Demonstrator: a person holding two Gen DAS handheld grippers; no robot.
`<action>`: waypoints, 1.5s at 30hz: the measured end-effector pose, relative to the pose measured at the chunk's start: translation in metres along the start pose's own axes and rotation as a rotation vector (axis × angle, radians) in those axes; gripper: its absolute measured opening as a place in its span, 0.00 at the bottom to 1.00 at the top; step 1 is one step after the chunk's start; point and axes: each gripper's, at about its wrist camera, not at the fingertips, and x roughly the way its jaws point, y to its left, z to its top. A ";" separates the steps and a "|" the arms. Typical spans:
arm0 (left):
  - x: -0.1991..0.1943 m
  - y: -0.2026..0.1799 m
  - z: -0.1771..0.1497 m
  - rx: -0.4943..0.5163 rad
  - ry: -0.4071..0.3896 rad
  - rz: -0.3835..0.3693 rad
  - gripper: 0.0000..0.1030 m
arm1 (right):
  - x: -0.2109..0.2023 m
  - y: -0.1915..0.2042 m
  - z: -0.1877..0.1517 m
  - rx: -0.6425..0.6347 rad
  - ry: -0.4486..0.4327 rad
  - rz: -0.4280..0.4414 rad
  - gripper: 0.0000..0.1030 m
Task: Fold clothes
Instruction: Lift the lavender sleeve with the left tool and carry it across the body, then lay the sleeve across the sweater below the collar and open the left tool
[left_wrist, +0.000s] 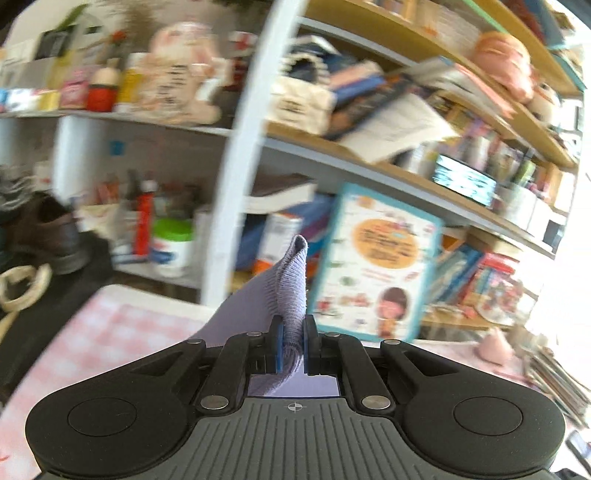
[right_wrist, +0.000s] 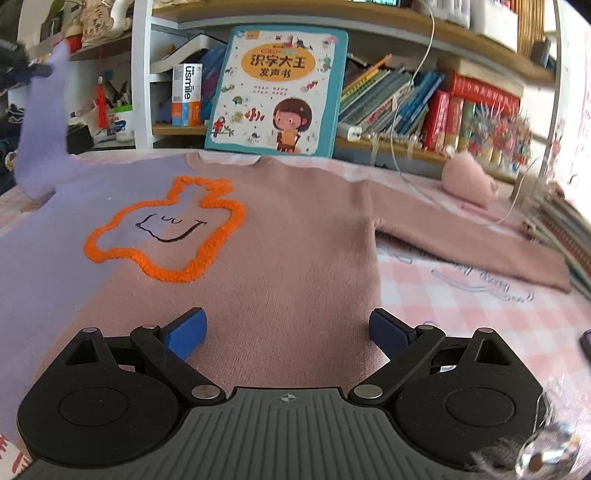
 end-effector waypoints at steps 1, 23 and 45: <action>0.004 -0.011 0.001 0.015 0.005 -0.009 0.08 | 0.001 -0.001 0.000 0.007 0.005 0.005 0.96; 0.122 -0.151 -0.004 0.016 0.221 -0.078 0.08 | 0.001 -0.007 0.000 0.049 0.011 0.027 0.98; 0.162 -0.178 -0.053 0.020 0.385 -0.104 0.65 | 0.000 -0.011 0.000 0.077 0.002 0.047 0.98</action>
